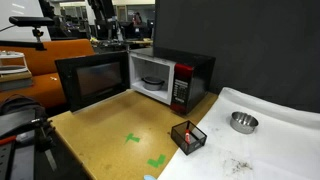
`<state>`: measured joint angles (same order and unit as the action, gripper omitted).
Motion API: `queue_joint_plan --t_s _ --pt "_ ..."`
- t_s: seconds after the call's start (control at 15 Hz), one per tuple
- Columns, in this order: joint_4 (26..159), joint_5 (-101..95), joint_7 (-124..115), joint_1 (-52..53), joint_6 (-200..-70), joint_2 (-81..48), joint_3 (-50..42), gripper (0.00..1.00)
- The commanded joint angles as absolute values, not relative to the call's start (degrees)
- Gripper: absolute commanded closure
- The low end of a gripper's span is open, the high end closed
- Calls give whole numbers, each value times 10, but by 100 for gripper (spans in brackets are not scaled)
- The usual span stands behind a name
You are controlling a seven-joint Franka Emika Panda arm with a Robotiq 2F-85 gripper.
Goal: Close the microwave door
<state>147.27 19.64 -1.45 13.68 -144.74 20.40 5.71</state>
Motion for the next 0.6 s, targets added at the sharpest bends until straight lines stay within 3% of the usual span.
queue_joint_plan --t_s 0.0,0.53 --pt "1471 196 -15 134 -1445 204 59 0" --pt "1461 133 -125 117 -1425 166 97 0"
